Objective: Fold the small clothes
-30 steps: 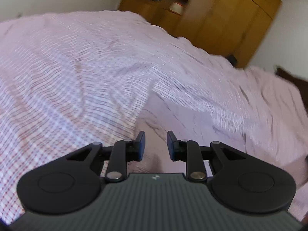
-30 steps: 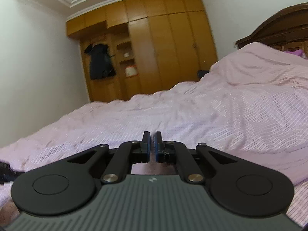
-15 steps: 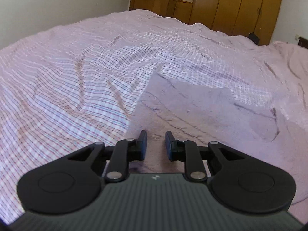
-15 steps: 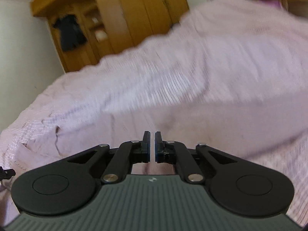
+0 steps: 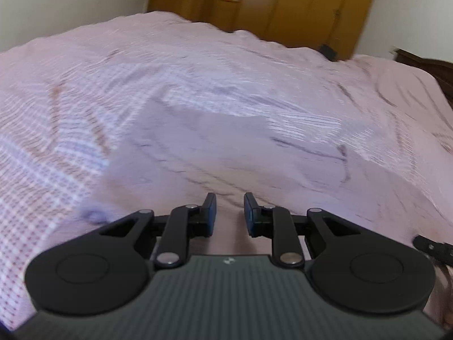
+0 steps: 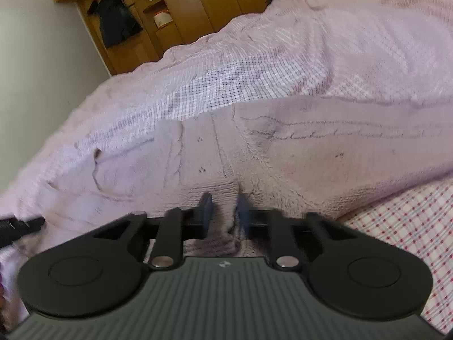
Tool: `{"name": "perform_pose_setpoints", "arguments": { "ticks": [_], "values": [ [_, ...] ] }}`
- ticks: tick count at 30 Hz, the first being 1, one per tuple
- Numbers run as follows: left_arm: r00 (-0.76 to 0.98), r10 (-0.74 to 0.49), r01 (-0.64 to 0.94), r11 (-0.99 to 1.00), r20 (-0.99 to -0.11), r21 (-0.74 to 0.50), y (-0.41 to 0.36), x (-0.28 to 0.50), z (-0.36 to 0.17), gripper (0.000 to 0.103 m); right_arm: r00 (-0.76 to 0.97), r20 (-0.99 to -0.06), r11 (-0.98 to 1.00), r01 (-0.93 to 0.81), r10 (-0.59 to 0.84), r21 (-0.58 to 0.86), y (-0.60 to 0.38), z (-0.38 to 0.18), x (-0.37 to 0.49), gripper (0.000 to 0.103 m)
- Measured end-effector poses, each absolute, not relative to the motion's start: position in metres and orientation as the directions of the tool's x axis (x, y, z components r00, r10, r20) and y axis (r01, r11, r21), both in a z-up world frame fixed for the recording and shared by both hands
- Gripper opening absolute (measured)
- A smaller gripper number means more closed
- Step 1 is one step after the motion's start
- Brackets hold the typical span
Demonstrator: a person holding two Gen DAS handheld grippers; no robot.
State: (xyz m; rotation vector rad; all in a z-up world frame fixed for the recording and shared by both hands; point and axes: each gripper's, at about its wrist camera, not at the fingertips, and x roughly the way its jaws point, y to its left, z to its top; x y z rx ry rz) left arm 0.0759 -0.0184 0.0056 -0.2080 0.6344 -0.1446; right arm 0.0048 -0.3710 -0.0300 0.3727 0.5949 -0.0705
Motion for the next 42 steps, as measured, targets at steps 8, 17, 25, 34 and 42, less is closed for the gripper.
{"name": "perform_pose_setpoints", "arguments": {
  "ticks": [8,17,25,34,42],
  "values": [
    [0.806,-0.237,0.140,0.967,-0.543,-0.215,-0.046,0.071,0.005,0.023,0.894,-0.445,0.959,0.176,-0.060,0.224,-0.367,-0.003,-0.012,0.004],
    [0.799,-0.227,0.198,0.974,-0.557,-0.112,-0.071,0.064,-0.004,0.024,0.838,-0.546,0.941,0.189,-0.005,0.282,-0.383,-0.024,-0.005,0.008],
    [0.833,-0.347,0.408,0.911,-0.431,0.055,-0.121,0.019,0.014,0.024,0.851,-0.502,0.896,0.333,-0.151,0.294,-0.438,-0.006,-0.042,0.019],
    [0.711,-0.552,0.523,0.829,-0.436,-0.196,-0.212,0.013,0.008,0.024,0.776,-0.496,0.717,0.594,-0.391,0.364,-0.550,-0.003,-0.105,0.019],
    [0.719,-0.518,0.474,0.853,-0.463,-0.219,-0.265,0.026,-0.042,0.024,0.783,-0.540,0.265,0.616,-0.309,0.741,-0.656,-0.067,-0.148,0.019]
  ]
}}
